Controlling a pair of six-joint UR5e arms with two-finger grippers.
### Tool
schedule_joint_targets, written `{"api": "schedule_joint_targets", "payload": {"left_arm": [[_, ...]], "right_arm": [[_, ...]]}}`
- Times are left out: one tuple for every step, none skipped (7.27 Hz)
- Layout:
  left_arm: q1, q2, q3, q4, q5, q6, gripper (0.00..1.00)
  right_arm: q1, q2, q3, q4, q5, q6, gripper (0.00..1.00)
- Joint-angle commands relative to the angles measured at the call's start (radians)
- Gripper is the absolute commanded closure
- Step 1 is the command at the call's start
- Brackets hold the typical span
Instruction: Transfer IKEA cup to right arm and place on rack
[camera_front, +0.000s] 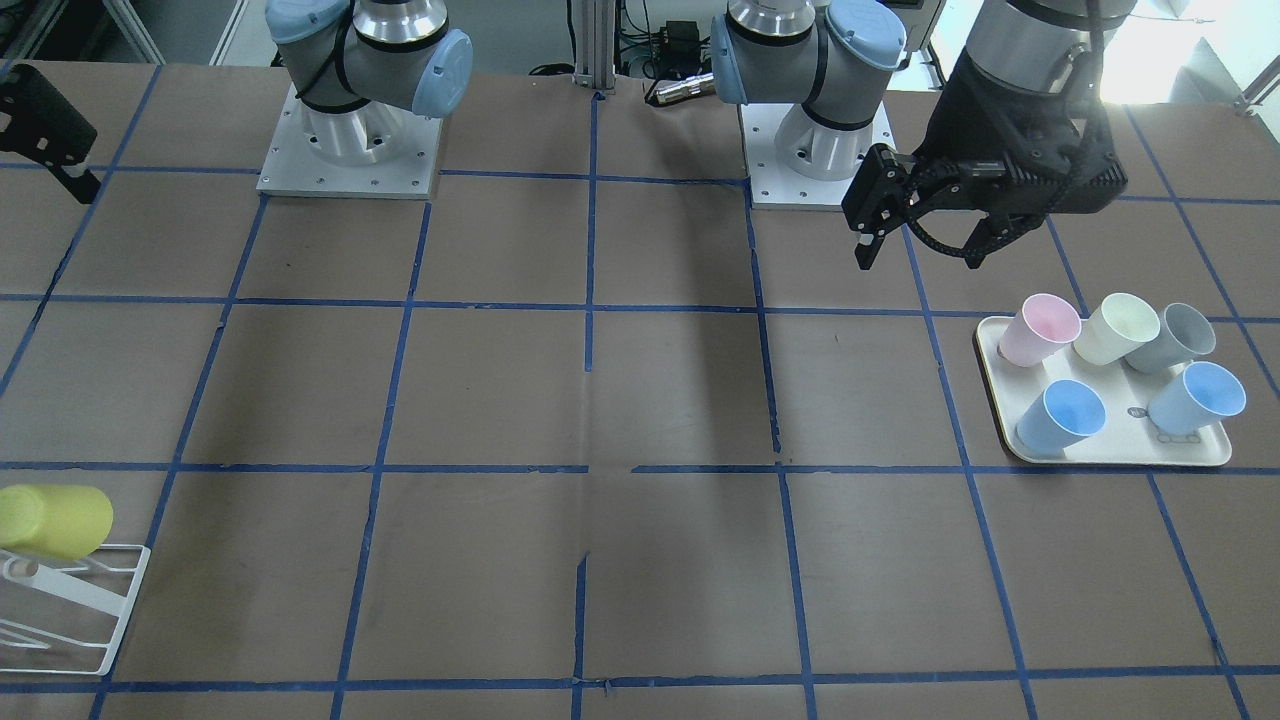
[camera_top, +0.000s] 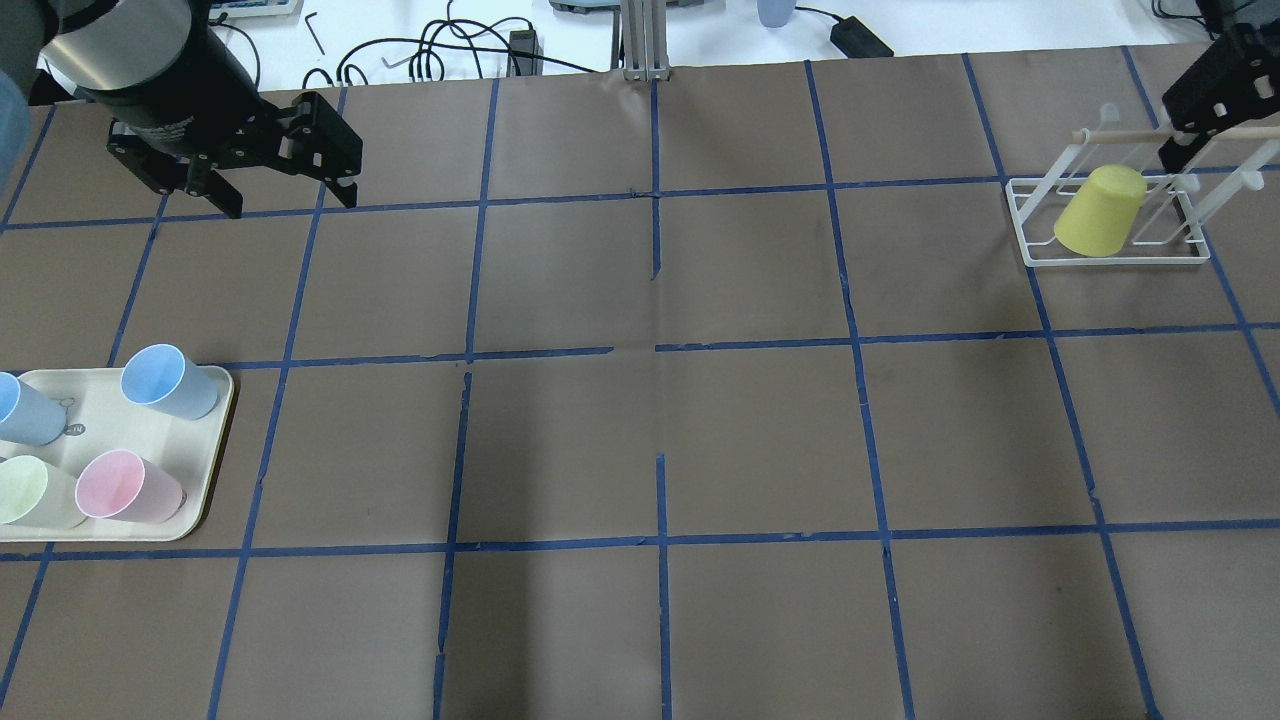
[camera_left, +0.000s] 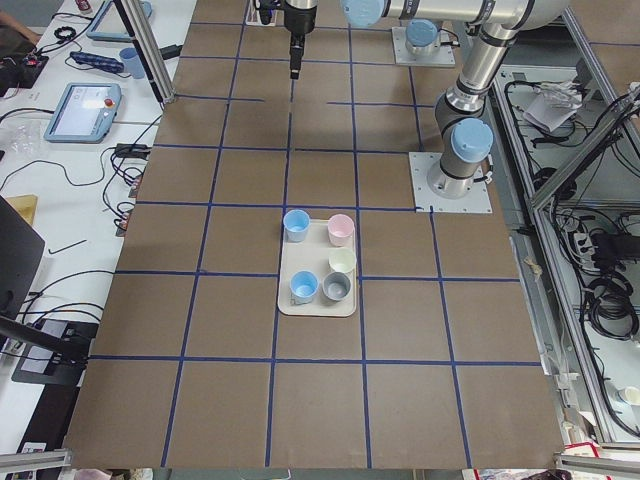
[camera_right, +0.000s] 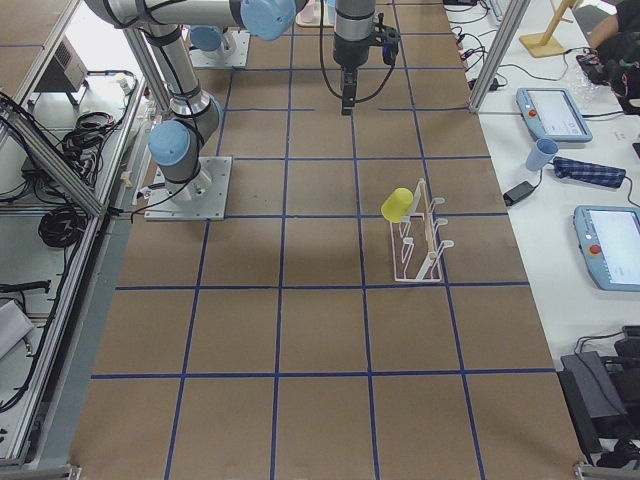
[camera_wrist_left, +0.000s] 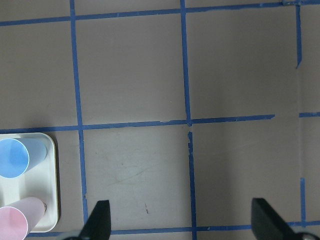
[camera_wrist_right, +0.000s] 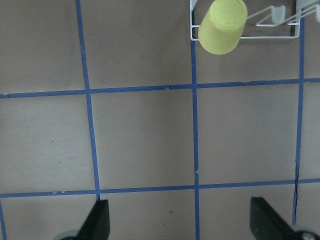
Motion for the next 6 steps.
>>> {"api": "schedule_joint_targets", "payload": {"left_arm": [[-0.021,-0.001,0.002,-0.008,-0.032,-0.066,0.00],[-0.024,-0.003,0.004,-0.008,0.004,-0.064,0.00],[-0.024,-0.004,0.004,-0.008,0.006,-0.037,0.00],[-0.024,-0.007,0.008,-0.008,0.006,-0.008,0.00],[-0.024,-0.006,0.008,-0.011,0.008,-0.008,0.00],[-0.024,-0.007,0.011,-0.014,0.008,0.002,0.00]], "right_arm": [[0.144,0.029,-0.002,-0.071,0.023,0.059,0.00],[0.230,0.042,-0.002,-0.094,0.022,0.100,0.00],[0.306,0.069,-0.002,-0.120,0.007,0.149,0.00],[0.362,0.086,-0.004,-0.124,0.003,0.191,0.00],[0.369,0.091,-0.007,-0.122,0.013,0.199,0.00],[0.368,0.094,-0.011,-0.122,0.016,0.197,0.00]]}}
